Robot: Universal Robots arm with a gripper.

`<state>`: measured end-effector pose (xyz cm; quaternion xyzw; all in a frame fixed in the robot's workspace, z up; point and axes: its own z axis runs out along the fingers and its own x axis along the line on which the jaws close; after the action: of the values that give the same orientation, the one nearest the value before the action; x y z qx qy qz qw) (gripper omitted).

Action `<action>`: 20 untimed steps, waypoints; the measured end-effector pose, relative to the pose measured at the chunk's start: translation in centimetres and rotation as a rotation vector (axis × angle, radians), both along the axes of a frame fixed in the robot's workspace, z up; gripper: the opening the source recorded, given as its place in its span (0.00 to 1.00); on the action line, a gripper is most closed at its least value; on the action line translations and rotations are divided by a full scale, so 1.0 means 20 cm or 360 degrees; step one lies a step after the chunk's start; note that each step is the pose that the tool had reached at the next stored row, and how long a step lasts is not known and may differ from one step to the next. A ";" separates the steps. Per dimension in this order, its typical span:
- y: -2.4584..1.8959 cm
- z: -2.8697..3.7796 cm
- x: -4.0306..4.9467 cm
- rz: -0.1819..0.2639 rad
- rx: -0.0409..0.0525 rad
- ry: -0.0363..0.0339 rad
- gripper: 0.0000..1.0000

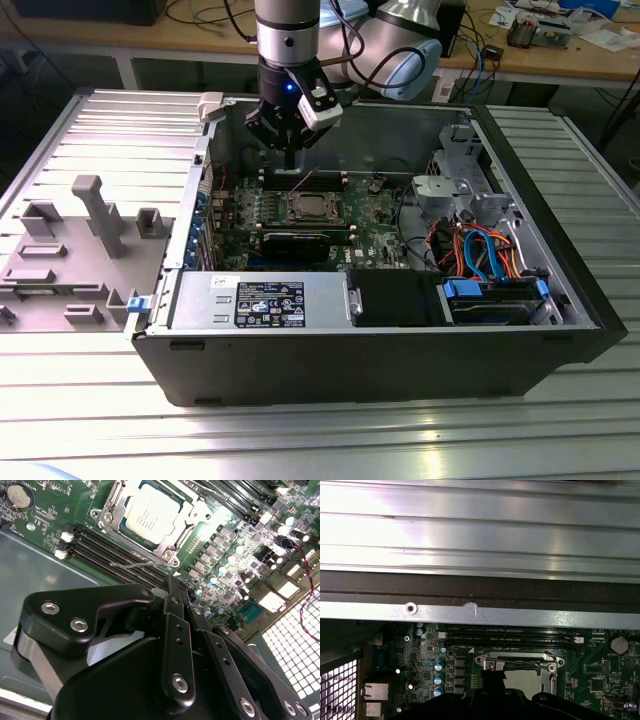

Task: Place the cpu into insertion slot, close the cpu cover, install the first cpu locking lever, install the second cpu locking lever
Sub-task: 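Install the first cpu locking lever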

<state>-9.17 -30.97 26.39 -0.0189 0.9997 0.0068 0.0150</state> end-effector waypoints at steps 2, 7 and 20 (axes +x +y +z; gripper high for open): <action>0.000 0.000 0.000 0.0000 0.0000 0.0000 0.11; 0.000 0.000 0.002 0.0000 0.0000 0.0000 0.11; -0.018 -0.021 0.046 0.0000 0.0050 0.0000 0.11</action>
<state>-8.24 -31.33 25.97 -0.0187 0.9995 0.0224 0.0153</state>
